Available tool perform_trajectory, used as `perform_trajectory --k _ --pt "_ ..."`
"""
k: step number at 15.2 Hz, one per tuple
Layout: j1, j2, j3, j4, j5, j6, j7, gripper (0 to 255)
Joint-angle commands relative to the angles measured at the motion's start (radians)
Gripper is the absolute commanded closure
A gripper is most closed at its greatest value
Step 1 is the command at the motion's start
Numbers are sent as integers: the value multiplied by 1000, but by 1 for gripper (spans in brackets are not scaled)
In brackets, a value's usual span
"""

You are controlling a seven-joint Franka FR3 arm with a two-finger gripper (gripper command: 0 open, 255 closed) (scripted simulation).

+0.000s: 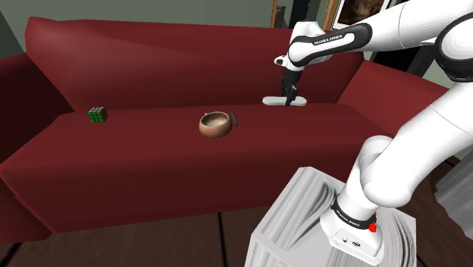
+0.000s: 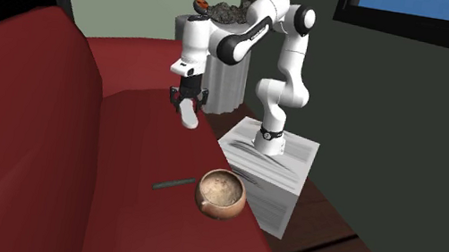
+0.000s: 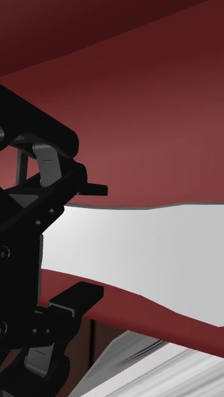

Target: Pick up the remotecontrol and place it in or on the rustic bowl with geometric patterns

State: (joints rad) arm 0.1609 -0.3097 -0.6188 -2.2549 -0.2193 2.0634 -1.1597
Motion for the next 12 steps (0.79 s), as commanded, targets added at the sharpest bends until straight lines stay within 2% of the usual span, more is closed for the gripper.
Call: perform_trajectory --k 1,6,12 --pt "0 -9 6 25 -1 -33 1 255" --pt "1 -23 18 74 -1 -96 3 255" --pt "65 46 95 119 49 -93 119 255"
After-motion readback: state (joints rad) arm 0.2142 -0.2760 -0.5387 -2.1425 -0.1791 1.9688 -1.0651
